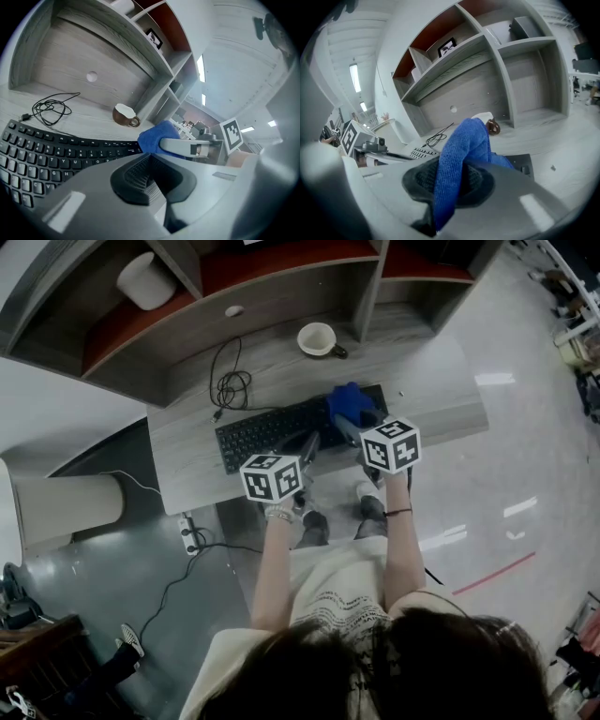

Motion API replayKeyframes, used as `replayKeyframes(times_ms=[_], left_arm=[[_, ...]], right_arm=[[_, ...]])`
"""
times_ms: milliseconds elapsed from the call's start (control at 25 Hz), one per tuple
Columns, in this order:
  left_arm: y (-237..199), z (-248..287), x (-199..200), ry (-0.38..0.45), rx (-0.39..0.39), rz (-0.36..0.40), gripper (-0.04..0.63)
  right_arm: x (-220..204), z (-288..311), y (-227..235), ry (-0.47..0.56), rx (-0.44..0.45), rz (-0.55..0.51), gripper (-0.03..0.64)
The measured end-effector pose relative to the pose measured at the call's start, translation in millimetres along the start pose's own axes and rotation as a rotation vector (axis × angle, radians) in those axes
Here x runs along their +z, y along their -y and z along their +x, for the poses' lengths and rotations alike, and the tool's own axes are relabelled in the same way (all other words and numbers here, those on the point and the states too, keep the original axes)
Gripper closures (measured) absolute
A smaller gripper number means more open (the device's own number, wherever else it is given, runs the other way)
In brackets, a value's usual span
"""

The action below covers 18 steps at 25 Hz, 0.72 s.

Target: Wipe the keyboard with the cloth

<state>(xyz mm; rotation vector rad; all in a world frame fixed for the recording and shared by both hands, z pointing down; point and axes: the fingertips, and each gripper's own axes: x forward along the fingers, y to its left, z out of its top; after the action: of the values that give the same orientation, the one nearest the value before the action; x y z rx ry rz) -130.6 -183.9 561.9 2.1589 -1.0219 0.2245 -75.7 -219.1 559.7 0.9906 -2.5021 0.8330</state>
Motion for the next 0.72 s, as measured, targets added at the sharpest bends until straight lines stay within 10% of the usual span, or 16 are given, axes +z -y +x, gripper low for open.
replayKeyframes(times_ms=[720], left_arm=[[-25,-31,-8,-0.028,-0.028,0.021,0.592]], right_arm=[[-1,18,-30,0.024,-0.038,0.013,0.558]])
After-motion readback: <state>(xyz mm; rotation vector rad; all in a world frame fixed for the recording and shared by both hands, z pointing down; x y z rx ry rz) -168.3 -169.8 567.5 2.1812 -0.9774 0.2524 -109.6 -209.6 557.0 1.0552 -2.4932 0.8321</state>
